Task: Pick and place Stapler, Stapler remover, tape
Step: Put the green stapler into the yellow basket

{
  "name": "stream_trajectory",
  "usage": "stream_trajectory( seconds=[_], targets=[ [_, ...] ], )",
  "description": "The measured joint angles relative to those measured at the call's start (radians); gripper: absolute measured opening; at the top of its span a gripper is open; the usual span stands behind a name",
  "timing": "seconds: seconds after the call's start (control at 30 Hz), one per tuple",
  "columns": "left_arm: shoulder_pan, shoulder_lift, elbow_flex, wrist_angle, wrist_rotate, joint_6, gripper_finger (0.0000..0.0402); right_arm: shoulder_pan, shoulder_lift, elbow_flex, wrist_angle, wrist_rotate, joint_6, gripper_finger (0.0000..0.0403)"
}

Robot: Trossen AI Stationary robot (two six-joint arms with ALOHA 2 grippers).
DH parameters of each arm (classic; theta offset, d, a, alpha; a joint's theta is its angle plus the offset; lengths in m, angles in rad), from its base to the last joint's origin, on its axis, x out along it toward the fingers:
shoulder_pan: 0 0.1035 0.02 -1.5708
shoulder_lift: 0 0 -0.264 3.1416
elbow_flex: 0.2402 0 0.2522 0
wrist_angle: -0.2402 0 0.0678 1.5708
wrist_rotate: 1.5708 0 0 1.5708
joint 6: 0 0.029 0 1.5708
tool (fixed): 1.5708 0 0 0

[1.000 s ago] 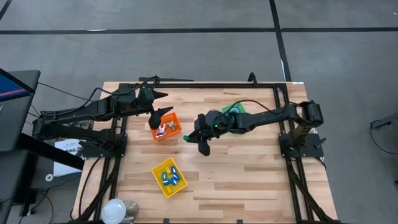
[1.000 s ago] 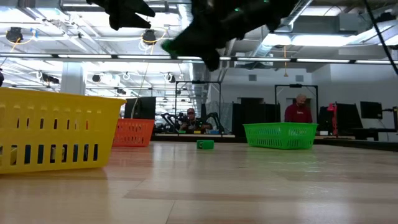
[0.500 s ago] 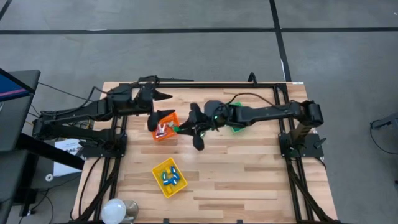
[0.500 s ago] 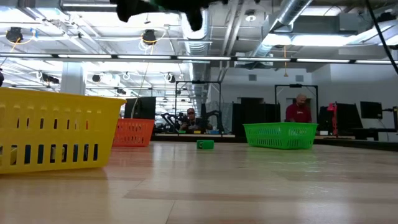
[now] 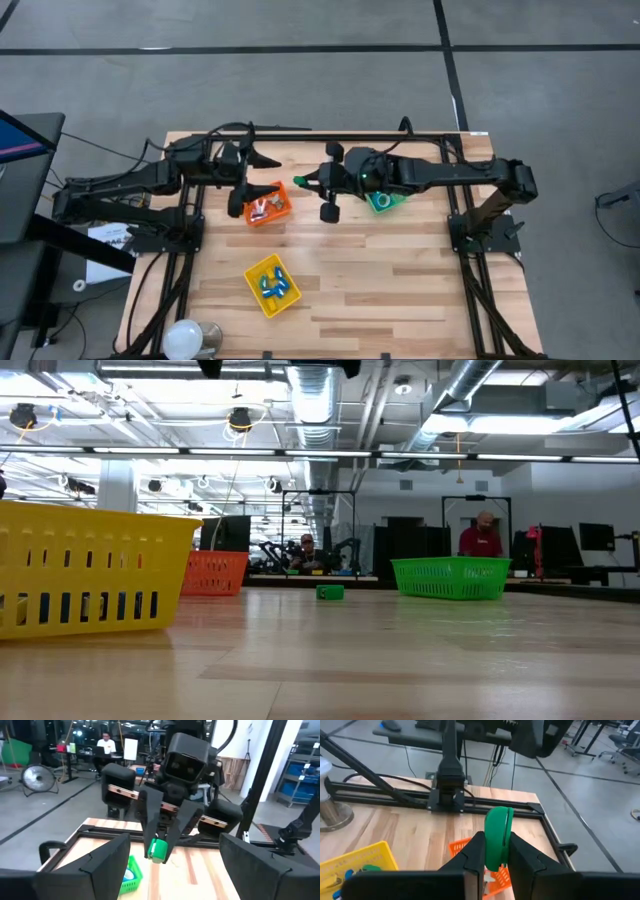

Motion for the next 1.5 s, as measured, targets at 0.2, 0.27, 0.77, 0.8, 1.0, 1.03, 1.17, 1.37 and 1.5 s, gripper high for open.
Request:
stream_trajectory(
  seconds=[0.2, 0.27, 0.77, 0.8, 1.0, 1.03, 1.17, 1.37, 1.5],
  targets=[
    [-0.032, 0.035, 0.0, 0.008, 0.0, 0.007, 0.0296, -0.01, 0.012, 0.0, 0.017, -0.003, -0.006, 0.0052],
    [-0.043, 0.061, 0.0, 0.007, 0.0, 0.007, 0.0296, -0.01, 0.014, -0.002, 0.008, -0.003, -0.006, 0.0052],
    [-0.045, 0.145, 0.0, 0.012, -0.082, 0.068, 0.0296, -0.004, 0.013, -0.002, -0.065, -0.012, 0.029, 0.0053],
    [-0.045, 0.145, 0.0, 0.012, -0.095, 0.069, 0.0296, -0.002, 0.013, -0.002, -0.065, -0.012, 0.029, 0.0053],
    [-0.046, 0.145, 0.0, 0.013, -0.124, 0.071, 0.0296, 0.005, 0.013, -0.002, -0.07, -0.023, 0.024, 0.0053],
    [-0.046, 0.145, 0.0, 0.013, -0.12, 0.071, 0.0296, 0.004, 0.013, -0.002, -0.07, -0.032, 0.023, 0.0053],
    [-0.052, 0.155, -0.002, 0.006, -0.107, 0.071, 0.0296, 0.004, 0.013, -0.002, -0.069, -0.047, 0.023, 0.0053],
    [-0.063, 0.172, -0.001, 0.014, -0.086, 0.073, 0.0296, 0.003, 0.013, -0.001, -0.044, -0.06, 0.021, 0.0053],
    [-0.067, 0.175, -0.001, 0.013, -0.086, 0.077, 0.0296, 0.003, 0.013, -0.001, -0.044, -0.061, 0.021, 0.0053]
  ],
)
